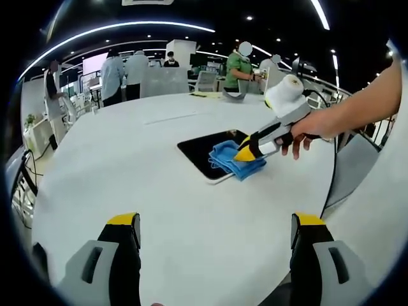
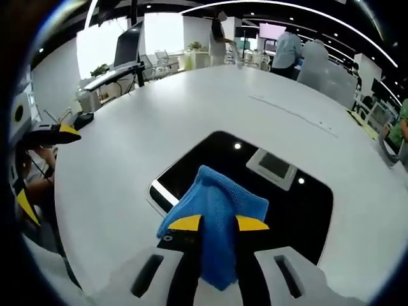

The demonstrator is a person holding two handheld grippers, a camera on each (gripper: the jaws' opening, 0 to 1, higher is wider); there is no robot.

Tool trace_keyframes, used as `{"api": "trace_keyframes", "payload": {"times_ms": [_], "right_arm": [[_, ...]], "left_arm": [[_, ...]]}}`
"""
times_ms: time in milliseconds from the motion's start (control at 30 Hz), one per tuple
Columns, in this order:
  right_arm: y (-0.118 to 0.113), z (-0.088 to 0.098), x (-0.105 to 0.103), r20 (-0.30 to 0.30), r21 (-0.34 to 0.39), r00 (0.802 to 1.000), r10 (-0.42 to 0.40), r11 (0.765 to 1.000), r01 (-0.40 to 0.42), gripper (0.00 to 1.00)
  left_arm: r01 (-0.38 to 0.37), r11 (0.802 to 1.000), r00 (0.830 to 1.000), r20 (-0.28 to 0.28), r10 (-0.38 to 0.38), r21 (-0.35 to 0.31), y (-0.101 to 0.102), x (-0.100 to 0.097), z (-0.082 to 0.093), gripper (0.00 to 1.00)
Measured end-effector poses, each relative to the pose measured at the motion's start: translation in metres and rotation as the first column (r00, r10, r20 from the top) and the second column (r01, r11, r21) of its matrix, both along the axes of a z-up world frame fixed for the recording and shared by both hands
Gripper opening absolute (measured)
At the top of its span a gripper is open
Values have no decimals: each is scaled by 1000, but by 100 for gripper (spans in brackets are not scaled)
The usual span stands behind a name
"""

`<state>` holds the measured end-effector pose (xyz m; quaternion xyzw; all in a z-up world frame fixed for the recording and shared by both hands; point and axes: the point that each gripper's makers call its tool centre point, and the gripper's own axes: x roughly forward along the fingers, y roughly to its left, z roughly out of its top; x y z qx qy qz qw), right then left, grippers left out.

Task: Wipe the mirror surface with the cleaning cloth until all visible marks leave the cleaned area.

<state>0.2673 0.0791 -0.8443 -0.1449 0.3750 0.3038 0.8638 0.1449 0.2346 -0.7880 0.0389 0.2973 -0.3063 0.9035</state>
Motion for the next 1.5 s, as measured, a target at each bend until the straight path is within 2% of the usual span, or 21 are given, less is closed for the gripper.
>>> {"api": "trace_keyframes", "payload": {"times_ms": [233, 400, 700, 1500], "right_arm": [[2, -1, 2, -11, 12, 1000, -16, 1000, 17, 10], [2, -1, 7, -18, 18, 998, -61, 998, 61, 5], [6, -1, 16, -36, 29, 987, -155, 987, 156, 4], [14, -2, 43, -31, 41, 983, -179, 983, 181, 4]], "left_arm": [[-9, 1000, 1000, -4, 9, 2, 3, 0, 0, 99], [-14, 1000, 1000, -7, 14, 3, 5, 1, -1, 99], [-18, 1000, 1000, -6, 18, 2, 5, 6, 0, 99], [-33, 999, 999, -6, 33, 8, 11, 17, 3, 99]]}}
